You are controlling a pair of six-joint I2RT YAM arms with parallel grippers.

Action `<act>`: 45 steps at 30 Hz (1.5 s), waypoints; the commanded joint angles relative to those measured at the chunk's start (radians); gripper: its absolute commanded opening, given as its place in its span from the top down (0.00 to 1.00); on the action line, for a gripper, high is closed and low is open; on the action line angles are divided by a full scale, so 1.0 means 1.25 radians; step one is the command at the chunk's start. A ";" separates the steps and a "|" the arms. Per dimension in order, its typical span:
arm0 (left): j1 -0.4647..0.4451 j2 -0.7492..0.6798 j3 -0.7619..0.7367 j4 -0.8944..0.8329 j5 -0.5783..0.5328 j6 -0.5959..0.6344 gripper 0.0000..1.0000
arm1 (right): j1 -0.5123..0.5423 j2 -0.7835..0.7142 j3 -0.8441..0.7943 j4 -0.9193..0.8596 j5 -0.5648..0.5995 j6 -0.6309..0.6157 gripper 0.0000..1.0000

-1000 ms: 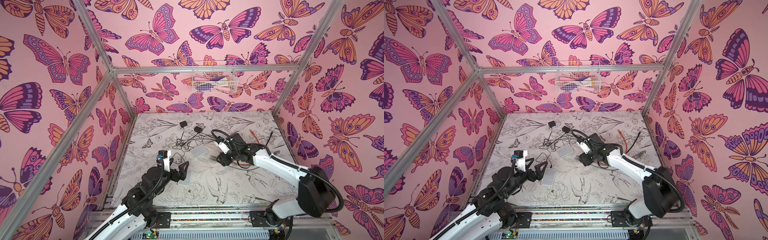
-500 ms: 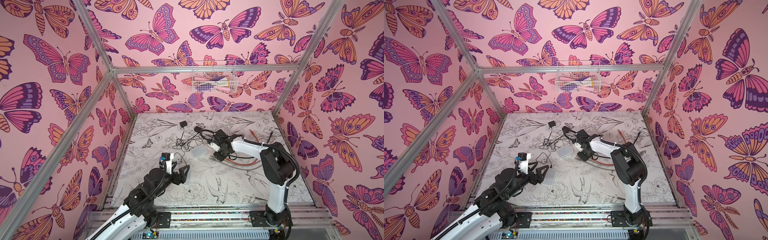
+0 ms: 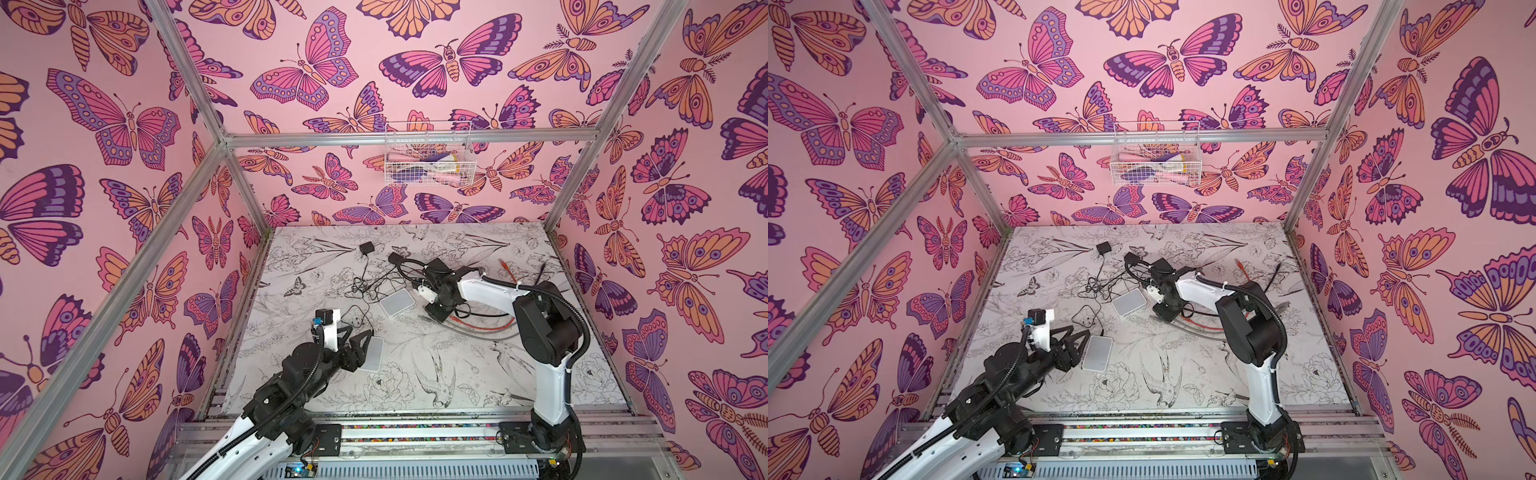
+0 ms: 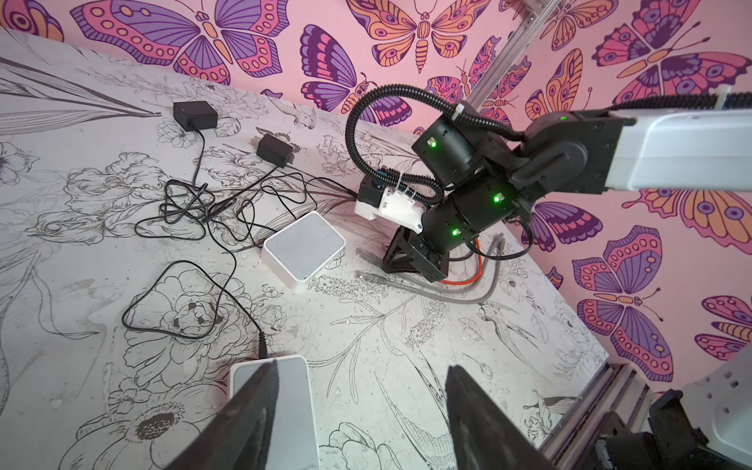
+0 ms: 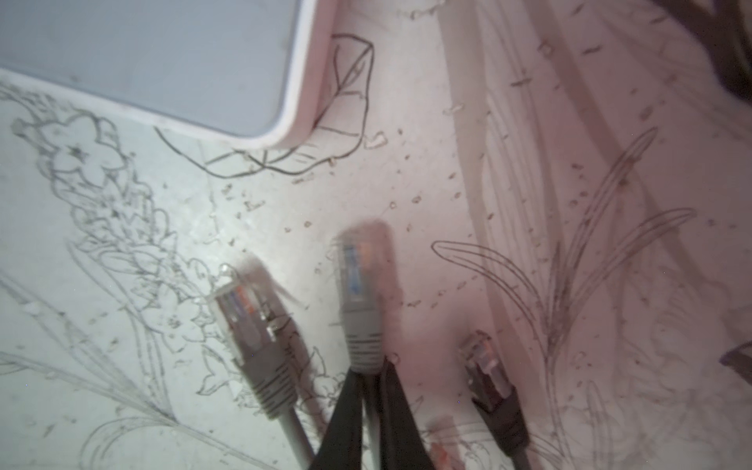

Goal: Insert the plug into the switch port

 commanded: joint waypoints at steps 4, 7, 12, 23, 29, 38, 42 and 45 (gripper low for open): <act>0.005 -0.068 -0.021 0.028 0.028 0.008 0.39 | 0.012 -0.228 -0.155 0.255 0.129 0.006 1.00; 0.005 -0.139 -0.078 0.088 0.041 0.000 0.39 | 0.012 -0.391 -0.251 0.386 0.143 0.001 1.00; 0.005 -0.164 -0.110 0.138 0.071 -0.001 0.42 | 0.012 -0.564 -0.325 0.408 0.093 -0.019 1.00; 0.004 0.091 -0.138 0.533 0.311 -0.020 0.41 | 0.022 -0.856 -0.526 0.339 -0.273 0.082 1.00; 0.004 0.275 -0.123 0.692 0.392 -0.048 0.41 | 0.061 -0.889 -0.600 0.347 -0.309 0.140 1.00; 0.004 0.487 -0.110 0.930 0.454 -0.126 0.36 | 0.116 -0.820 -0.595 0.385 -0.346 0.162 1.00; 0.004 0.541 -0.104 0.978 0.468 -0.151 0.37 | 0.143 -0.788 -0.587 0.397 -0.335 0.163 1.00; 0.003 0.563 -0.104 0.985 0.464 -0.159 0.39 | 0.158 -0.769 -0.588 0.421 -0.318 0.167 1.00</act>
